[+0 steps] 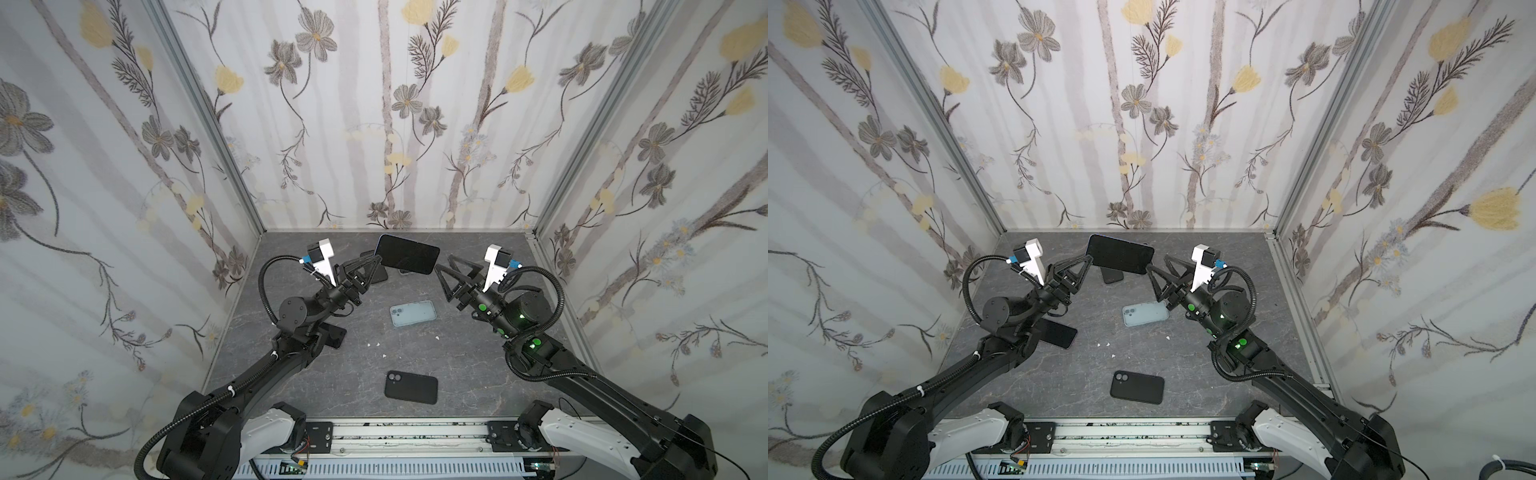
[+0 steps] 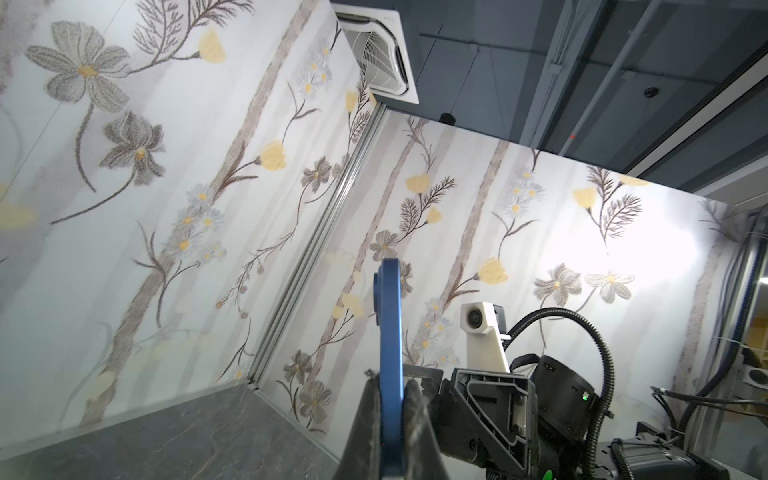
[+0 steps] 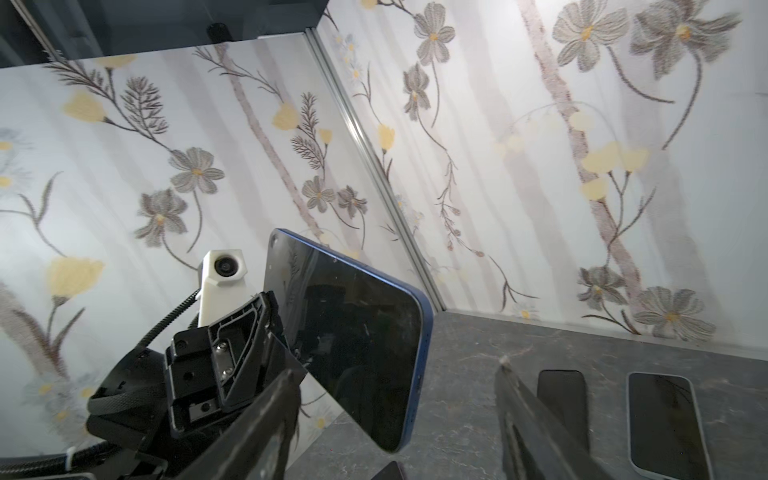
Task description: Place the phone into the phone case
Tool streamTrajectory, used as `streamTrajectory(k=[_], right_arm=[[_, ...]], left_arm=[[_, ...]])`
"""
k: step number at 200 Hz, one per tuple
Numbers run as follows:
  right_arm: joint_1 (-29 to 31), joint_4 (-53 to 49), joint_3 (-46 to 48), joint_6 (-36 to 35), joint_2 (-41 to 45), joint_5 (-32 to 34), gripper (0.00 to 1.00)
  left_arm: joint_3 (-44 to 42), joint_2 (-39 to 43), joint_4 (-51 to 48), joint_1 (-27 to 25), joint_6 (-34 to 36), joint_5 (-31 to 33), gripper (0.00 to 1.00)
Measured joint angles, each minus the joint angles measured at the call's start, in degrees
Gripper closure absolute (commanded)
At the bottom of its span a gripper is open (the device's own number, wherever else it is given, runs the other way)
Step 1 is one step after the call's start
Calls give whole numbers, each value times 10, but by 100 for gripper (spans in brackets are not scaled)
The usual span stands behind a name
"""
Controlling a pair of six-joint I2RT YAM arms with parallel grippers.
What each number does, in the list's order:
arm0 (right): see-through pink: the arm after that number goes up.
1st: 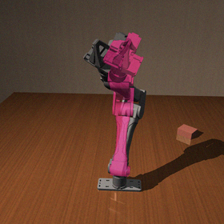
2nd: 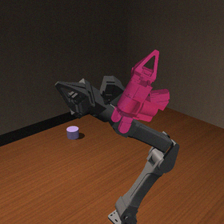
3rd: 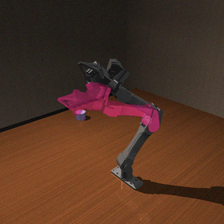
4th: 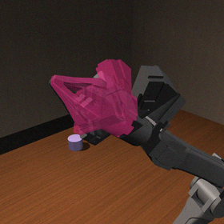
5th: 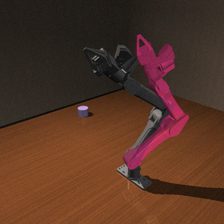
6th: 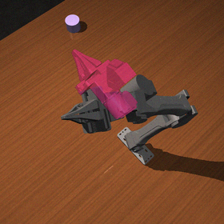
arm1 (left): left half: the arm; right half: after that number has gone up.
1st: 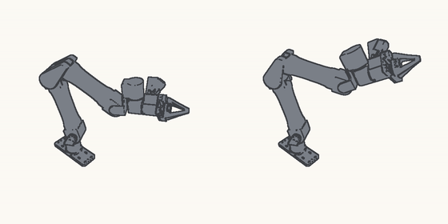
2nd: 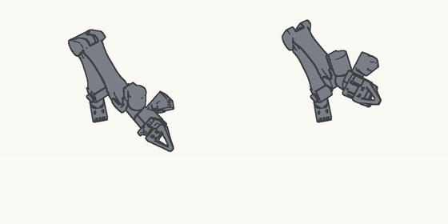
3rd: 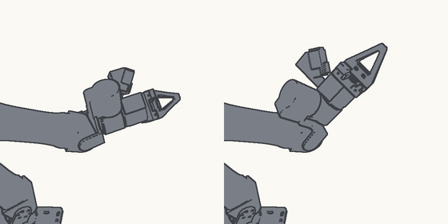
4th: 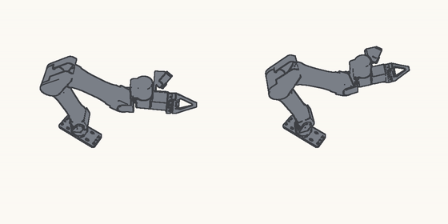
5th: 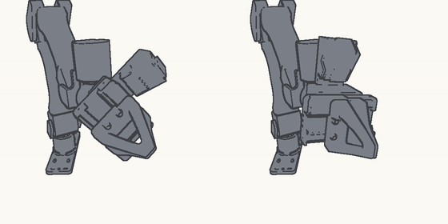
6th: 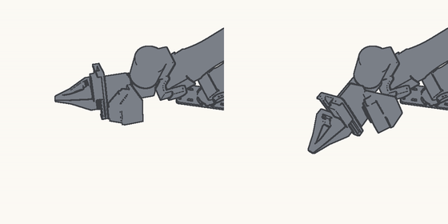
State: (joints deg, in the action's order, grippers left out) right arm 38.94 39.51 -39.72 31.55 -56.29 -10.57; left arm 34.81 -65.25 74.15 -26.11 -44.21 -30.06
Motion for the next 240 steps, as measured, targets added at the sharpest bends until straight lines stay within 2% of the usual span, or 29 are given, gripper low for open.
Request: streamTrajectory(k=[35, 73, 96, 121, 157, 176, 207, 218, 231, 240], right_arm=[[0, 57, -12, 32, -33, -66, 38], [0, 97, -47, 57, -62, -140, 46], [0, 132, -54, 74, -71, -181, 61], [0, 153, -60, 89, -77, -200, 66], [0, 159, -70, 100, -83, -218, 91], [0, 168, -73, 104, -83, -234, 100], [-1, 163, -76, 104, -80, -238, 100], [-1, 159, -78, 104, -78, -234, 100], [-1, 146, -83, 104, -74, -230, 100], [-2, 129, -85, 100, -68, -228, 100]], left_arm=[[-7, -5, 95, 1, -43, -3, 100], [-7, -5, 143, 1, -64, -15, 100], [-8, -5, 155, 1, -70, -17, 100], [-9, -5, 157, 1, -73, -17, 100], [-9, -5, 170, 1, -82, -17, 100], [-9, -4, 173, 3, -89, -16, 100], [-6, -3, 169, 3, -89, -17, 100], [4, -2, 151, 5, -88, -19, 69], [19, 0, 116, 8, -73, -21, 61], [27, 4, 86, 12, -66, -19, 49]])
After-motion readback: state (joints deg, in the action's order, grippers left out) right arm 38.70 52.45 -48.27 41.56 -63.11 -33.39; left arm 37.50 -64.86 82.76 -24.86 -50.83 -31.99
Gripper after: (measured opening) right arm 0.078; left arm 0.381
